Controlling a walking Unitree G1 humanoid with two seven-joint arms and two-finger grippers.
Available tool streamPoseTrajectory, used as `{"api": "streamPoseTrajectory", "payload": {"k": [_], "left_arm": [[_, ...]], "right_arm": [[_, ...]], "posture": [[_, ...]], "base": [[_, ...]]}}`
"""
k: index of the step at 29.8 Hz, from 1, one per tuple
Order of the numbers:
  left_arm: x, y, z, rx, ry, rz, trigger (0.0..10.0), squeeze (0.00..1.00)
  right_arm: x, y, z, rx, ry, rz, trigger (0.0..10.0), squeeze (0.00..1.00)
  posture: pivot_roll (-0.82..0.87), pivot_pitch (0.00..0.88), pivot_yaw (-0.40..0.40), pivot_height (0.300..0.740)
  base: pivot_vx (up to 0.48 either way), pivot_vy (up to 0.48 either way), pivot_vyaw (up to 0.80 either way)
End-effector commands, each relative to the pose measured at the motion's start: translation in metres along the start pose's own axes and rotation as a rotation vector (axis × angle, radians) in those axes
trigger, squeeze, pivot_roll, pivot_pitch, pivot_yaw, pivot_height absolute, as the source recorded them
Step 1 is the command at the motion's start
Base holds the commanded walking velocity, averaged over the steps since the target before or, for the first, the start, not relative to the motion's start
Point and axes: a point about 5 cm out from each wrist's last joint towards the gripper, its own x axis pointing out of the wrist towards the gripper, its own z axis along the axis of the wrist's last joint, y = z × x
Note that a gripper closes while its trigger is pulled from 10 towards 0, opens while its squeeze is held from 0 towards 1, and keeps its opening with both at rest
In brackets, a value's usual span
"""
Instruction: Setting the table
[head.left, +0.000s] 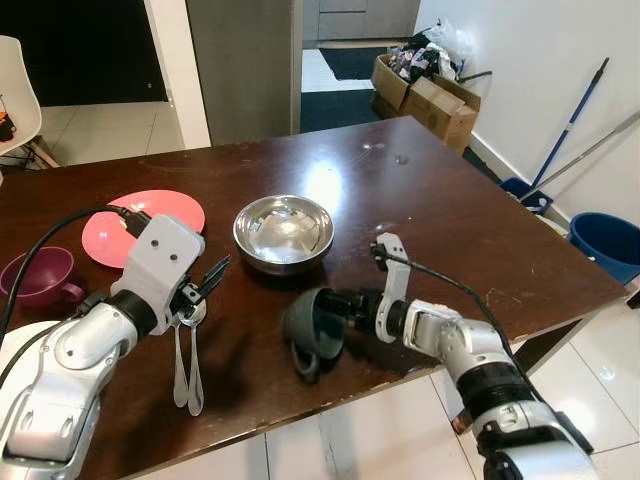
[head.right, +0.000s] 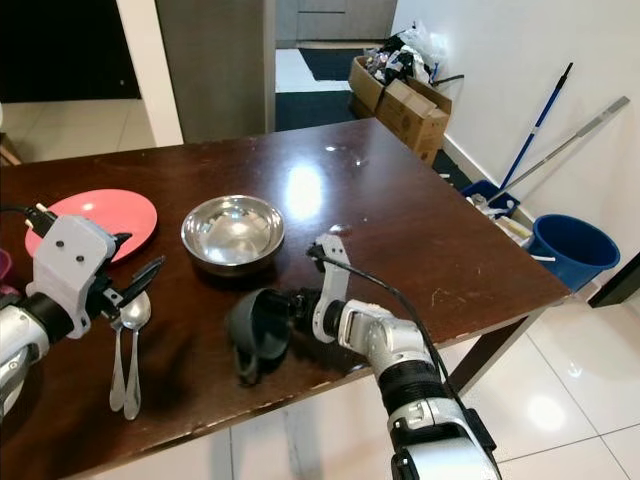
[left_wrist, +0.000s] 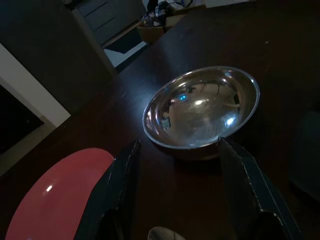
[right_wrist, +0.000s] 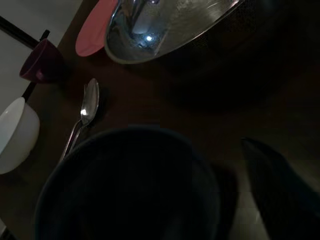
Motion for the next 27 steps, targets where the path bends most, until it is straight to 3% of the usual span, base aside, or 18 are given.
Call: {"api": "streamPoseTrajectory", "payload": {"k": [1,2,3,4,13,27], "left_arm": [[0.000,-0.003,-0.003,-0.008,0.016,-0.009,10.0,0.00],[0.000,-0.003,-0.003,-0.008,0.016,-0.009,10.0,0.00],[0.001,-0.003,-0.003,-0.008,0.015,-0.009,10.0,0.00],[0.001,-0.003,-0.002,-0.008,0.015,-0.008,10.0,0.00],[0.002,-0.004,-0.001,-0.012,0.010,-0.005,10.0,0.00],[-0.001,-0.004,-0.001,-0.017,0.014,0.012,10.0,0.00]], "right_arm": [[-0.001,-0.003,-0.001,-0.012,0.008,-0.010,10.0,1.00],[-0.001,-0.003,-0.001,-0.012,0.008,-0.010,10.0,1.00],[-0.001,-0.004,-0.001,-0.033,0.015,-0.013,10.0,0.73],[0.000,-0.004,-0.002,-0.046,0.020,-0.011,10.0,0.00],[0.018,0.008,-0.004,-0.110,0.043,0.014,10.0,0.00],[0.041,0.030,0.012,-0.233,0.054,0.054,10.0,0.00]], "posture": [[0.09,0.047,0.055,0.740],[0.09,0.047,0.055,0.740],[0.09,0.047,0.054,0.740],[0.09,0.047,0.054,0.740],[0.11,0.051,0.050,0.740],[0.12,0.061,0.028,0.740]], "base": [[0.000,0.000,0.00],[0.000,0.000,0.00],[0.000,0.000,0.00],[0.000,0.000,0.00],[0.000,0.000,0.00],[0.000,0.000,0.00]]}}
